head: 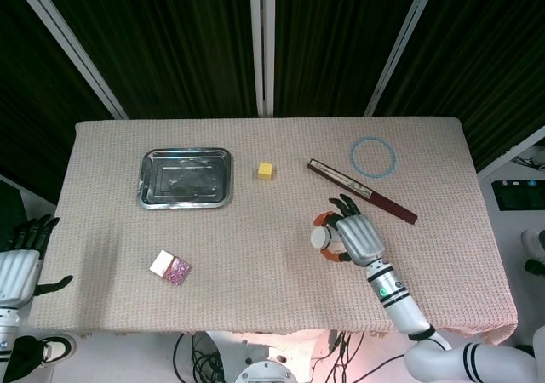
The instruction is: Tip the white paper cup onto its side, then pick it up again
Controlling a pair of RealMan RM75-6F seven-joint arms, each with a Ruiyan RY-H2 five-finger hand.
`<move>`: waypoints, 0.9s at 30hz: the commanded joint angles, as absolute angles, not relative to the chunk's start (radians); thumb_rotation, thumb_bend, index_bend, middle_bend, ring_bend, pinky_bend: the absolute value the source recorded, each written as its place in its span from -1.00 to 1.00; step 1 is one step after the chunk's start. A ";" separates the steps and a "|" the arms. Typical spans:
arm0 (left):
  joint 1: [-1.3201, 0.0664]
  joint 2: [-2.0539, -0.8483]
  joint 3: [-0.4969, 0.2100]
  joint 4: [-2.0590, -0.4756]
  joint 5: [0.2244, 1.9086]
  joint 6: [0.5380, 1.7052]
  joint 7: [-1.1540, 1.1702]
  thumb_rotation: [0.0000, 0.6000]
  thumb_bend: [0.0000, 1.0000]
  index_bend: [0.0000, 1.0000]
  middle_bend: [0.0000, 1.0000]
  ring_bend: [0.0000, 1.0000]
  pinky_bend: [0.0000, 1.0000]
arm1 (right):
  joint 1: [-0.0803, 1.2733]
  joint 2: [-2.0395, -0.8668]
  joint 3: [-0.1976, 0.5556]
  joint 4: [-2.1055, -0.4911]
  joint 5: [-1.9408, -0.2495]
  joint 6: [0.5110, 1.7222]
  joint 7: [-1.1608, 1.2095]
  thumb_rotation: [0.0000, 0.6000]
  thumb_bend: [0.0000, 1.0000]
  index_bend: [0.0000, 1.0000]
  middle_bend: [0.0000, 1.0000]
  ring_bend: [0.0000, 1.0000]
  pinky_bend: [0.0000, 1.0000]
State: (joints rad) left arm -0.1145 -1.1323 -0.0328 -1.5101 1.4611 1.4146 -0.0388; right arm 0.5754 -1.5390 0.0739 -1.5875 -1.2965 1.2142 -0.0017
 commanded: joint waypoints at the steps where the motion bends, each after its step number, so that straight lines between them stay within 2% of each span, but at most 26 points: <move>1: -0.115 -1.133 -0.035 -1.514 1.464 1.419 -0.036 1.00 -0.84 -0.89 -0.97 -1.00 -0.85 | 0.476 -1.660 0.102 -1.294 -1.434 1.257 0.850 1.00 -0.67 -0.04 0.03 -0.83 -1.00; 4: -0.116 -1.137 -0.038 -1.515 1.467 1.426 -0.032 1.00 -0.84 -0.89 -0.97 -1.00 -0.85 | 0.482 -1.672 0.097 -1.230 -1.444 1.215 0.985 1.00 -0.65 -0.04 0.03 -0.83 -1.00; 8: -0.117 -1.143 -0.041 -1.512 1.472 1.432 -0.033 1.00 -0.84 -0.89 -0.99 -1.00 -0.85 | 0.484 -1.700 0.086 -1.143 -1.483 1.221 1.048 1.00 -0.66 -0.04 0.03 -0.83 -1.00; 21: -0.111 -1.147 -0.040 -1.493 1.477 1.444 -0.049 1.00 -0.84 -0.89 -0.99 -1.00 -0.85 | 0.487 -1.764 0.038 -0.973 -1.559 1.235 1.052 1.00 -0.70 -0.07 -0.05 -0.85 -1.00; 25: -0.111 -1.146 -0.039 -1.492 1.477 1.443 -0.051 1.00 -0.84 -0.89 -0.99 -1.00 -0.85 | 0.488 -1.762 0.024 -0.955 -1.577 1.239 1.023 1.00 -0.83 -0.41 -0.26 -0.96 -1.00; 27: -0.111 -1.146 -0.039 -1.493 1.478 1.444 -0.052 1.00 -0.84 -0.89 -0.99 -1.00 -0.85 | 0.489 -1.750 0.012 -0.958 -1.589 1.239 1.011 1.00 -0.91 -0.69 -0.43 -1.00 -1.00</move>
State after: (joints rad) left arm -0.1114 -1.1461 -0.0396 -1.4927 1.4775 1.4441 -0.0518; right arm 0.4885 -1.7557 0.0178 -0.9576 -1.5836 1.2378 1.0162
